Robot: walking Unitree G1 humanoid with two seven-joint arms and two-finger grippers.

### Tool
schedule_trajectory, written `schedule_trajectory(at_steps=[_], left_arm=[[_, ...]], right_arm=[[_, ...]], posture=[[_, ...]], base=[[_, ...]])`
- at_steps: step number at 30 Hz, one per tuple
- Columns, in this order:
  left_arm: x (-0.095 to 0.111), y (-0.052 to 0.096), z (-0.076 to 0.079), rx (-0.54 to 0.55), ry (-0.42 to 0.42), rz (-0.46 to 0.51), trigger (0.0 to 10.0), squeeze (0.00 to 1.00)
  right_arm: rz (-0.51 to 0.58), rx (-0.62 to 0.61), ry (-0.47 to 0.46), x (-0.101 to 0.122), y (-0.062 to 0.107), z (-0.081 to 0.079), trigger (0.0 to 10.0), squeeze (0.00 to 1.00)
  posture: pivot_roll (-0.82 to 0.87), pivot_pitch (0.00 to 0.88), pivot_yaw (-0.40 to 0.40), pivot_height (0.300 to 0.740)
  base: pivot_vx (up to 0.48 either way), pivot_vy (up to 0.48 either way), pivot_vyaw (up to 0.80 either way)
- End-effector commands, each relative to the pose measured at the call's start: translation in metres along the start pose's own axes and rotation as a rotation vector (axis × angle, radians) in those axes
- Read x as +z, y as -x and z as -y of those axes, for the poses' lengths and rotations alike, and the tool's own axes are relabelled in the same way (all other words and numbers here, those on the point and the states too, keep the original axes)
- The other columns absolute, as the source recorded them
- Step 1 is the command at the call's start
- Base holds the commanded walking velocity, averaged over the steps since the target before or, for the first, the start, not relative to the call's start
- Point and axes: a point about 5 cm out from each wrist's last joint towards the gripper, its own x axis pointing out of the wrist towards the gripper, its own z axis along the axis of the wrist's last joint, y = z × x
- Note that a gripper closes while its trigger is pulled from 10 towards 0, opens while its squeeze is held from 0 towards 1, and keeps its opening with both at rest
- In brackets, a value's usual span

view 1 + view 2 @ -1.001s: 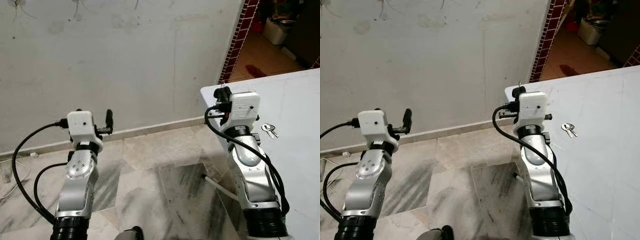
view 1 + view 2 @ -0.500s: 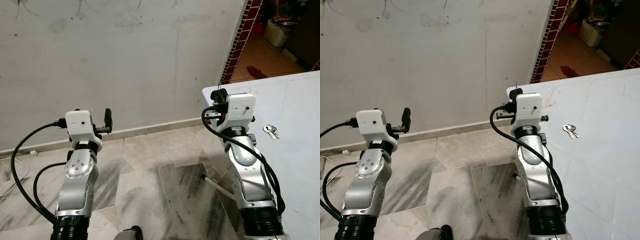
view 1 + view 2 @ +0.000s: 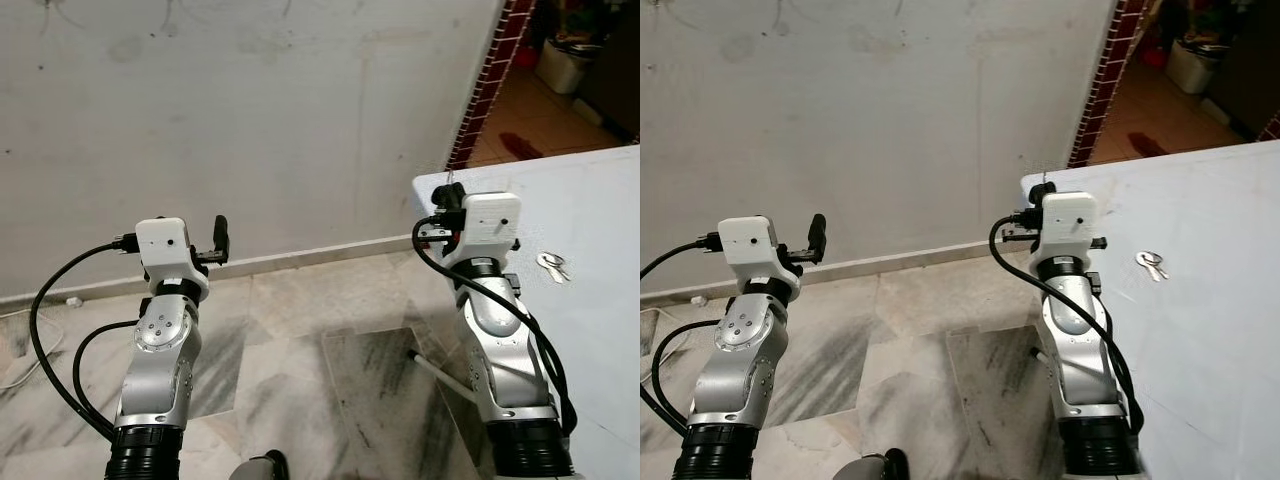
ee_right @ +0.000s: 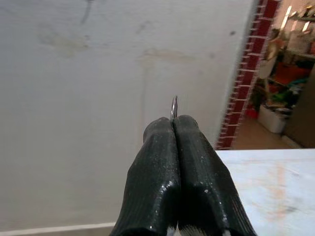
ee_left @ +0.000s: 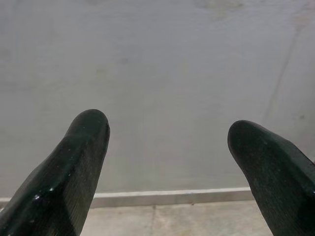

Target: Hang keys on a hook

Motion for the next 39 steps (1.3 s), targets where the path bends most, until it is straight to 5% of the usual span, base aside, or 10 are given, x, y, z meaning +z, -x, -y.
schedule_trajectory(at_steps=[1, 39], left_arm=[[-0.0006, -0.0014, 0.0006, -0.010, 0.000, -0.014, 10.0, 0.00], [-0.0016, 0.0015, -0.0046, -0.004, -0.021, -0.035, 10.0, 0.00]], right_arm=[[0.009, -0.021, 0.000, 0.0018, 0.0018, 0.0049, 10.0, 0.00], [0.011, -0.050, 0.001, 0.0010, -0.0027, 0.0103, 10.0, 0.00]], posture=[[-0.04, 0.153, 0.061, 0.740], [-0.01, 0.157, 0.073, 0.740]], base=[[0.000, 0.315, 0.00], [0.000, 0.319, 0.00]])
